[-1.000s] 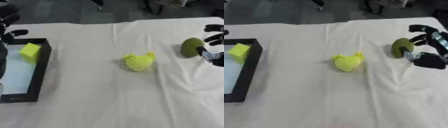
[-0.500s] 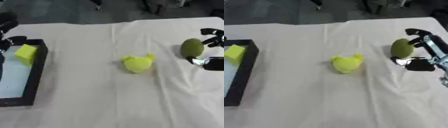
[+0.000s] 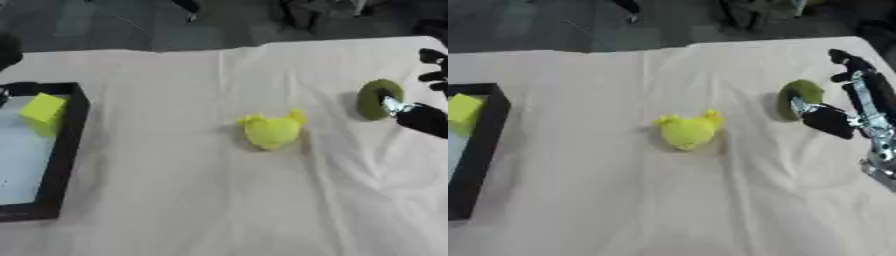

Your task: Pick up the objects with one hand, pass them to the other hand, and then place them into the box on the other side of the table.

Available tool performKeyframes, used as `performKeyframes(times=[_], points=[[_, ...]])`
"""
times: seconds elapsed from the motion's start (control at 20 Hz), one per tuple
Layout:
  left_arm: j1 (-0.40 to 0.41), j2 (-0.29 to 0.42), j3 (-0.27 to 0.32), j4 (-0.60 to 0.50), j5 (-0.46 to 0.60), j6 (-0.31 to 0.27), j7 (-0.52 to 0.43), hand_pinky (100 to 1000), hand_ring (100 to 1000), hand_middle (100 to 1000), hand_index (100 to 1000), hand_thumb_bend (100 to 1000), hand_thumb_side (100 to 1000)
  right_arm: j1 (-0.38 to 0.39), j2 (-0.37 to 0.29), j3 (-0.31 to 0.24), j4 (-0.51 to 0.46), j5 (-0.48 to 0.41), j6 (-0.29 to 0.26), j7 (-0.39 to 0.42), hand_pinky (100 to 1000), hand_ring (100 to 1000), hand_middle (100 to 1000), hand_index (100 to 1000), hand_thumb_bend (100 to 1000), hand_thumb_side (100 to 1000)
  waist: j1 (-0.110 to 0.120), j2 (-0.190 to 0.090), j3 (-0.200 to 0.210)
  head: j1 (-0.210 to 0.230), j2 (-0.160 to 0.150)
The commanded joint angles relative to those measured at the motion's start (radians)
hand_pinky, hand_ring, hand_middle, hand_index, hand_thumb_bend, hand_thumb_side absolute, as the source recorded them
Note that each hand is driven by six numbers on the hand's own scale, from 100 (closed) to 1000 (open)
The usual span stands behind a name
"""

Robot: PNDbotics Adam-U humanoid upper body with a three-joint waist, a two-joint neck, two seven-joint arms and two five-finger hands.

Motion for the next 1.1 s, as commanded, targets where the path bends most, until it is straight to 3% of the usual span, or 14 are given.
performKeyframes(times=[0.05,0.2,0.55,0.85,1.1], points=[[-0.018,0.015,0.004,-0.021,-0.002,0.004,-0.001,740,903,802,810,218,926,0.001,-0.014,-0.014,-0.012,-0.052,0.007,-0.066,801,799,908,967,300,433,-0.002,0.004,0.008,-0.015,-0.024],[-0.025,0.015,0.004,-0.023,-0.001,0.006,-0.001,740,903,801,808,216,927,0.003,-0.006,-0.019,-0.012,-0.099,0.017,-0.119,800,797,905,968,320,492,-0.003,0.013,0.024,-0.025,-0.032],[-0.037,0.018,0.004,-0.03,-0.001,0.009,-0.004,740,902,797,801,213,925,0.015,0.01,-0.025,-0.012,-0.137,0.047,-0.218,802,798,907,972,347,520,-0.006,0.027,0.054,-0.046,-0.048],[-0.036,0.022,0.005,-0.037,0.003,0.013,-0.003,739,900,793,795,209,928,0.023,0.016,-0.061,-0.007,-0.106,0.08,-0.308,820,795,901,966,406,414,-0.002,0.035,0.07,-0.059,-0.055],[-0.025,0.032,0.009,-0.036,0.005,0.017,0.004,738,900,792,793,208,930,0.018,0.018,-0.119,0.002,-0.036,0.081,-0.317,821,804,912,972,411,360,0.001,0.036,0.064,-0.06,-0.052]])
